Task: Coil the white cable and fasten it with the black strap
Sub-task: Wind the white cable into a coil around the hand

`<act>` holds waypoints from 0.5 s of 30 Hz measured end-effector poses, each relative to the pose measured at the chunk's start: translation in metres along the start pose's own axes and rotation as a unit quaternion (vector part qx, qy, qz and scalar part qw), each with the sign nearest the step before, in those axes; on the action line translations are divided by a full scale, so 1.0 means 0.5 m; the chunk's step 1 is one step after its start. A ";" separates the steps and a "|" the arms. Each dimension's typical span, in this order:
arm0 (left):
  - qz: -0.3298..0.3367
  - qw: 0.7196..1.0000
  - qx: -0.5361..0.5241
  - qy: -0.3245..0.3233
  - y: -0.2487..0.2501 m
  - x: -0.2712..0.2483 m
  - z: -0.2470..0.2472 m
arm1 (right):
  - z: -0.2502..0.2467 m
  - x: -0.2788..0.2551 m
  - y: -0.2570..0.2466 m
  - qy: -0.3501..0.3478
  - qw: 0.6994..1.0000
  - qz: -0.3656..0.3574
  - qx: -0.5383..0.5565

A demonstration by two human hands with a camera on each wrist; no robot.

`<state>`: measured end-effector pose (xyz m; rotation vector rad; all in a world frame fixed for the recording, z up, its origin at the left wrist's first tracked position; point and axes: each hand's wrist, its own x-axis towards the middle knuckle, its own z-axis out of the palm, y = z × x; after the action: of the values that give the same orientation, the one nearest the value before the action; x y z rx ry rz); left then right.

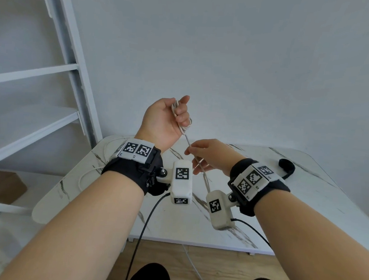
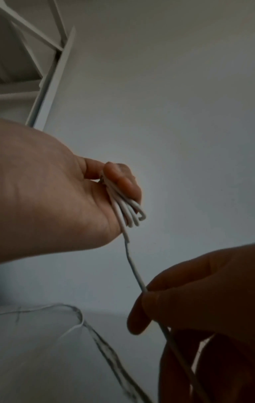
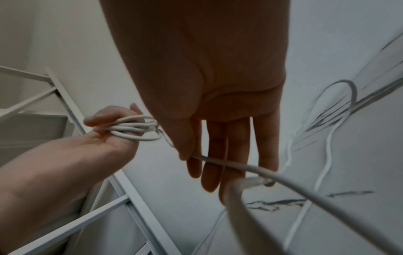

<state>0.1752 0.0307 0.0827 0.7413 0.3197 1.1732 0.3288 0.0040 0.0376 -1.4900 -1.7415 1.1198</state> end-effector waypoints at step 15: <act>0.142 0.863 0.444 0.192 0.003 0.027 -0.034 | -0.012 -0.008 -0.011 -0.067 0.996 -0.004 -0.055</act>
<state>0.1693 0.0492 0.0732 1.3860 1.1724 1.4497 0.3323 0.0011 0.0455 -1.5010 -1.9264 1.1584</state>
